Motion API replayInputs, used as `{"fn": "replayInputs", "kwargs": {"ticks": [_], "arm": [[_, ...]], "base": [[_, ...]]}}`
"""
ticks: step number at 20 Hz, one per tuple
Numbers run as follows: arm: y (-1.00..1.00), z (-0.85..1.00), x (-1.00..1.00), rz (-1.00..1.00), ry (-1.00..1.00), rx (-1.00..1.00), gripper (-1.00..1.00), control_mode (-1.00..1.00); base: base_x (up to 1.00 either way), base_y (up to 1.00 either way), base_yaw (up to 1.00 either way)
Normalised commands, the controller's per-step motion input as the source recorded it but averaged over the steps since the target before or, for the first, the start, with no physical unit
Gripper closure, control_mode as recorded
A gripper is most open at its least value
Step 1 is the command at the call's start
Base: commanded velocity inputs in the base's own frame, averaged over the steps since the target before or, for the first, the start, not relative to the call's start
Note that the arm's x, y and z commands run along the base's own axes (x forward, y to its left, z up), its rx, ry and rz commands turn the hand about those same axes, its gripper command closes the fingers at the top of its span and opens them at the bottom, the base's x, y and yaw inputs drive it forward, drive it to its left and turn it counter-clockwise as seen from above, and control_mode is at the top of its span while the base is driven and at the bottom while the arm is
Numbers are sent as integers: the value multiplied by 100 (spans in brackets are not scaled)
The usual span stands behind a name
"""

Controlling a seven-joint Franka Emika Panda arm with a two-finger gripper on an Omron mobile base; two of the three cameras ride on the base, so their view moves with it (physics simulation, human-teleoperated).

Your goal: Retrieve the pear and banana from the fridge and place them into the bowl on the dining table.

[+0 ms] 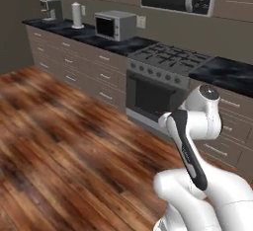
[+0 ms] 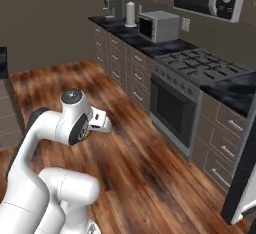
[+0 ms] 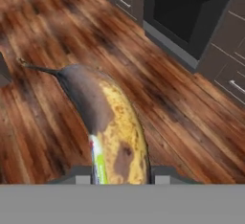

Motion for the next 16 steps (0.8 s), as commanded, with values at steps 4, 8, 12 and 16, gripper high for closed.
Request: {"fn": "replayInputs", "kwargs": {"ticks": [4,8,12,16], "arm": [[0,0,0,0,0,0,100,100],[0,0,0,0,0,0,100,100],[0,0,0,0,0,0,100,100],[0,0,0,0,0,0,100,100]], "base": [[100,0,8],[100,0,7],[100,12,5],[100,27,5]]}}
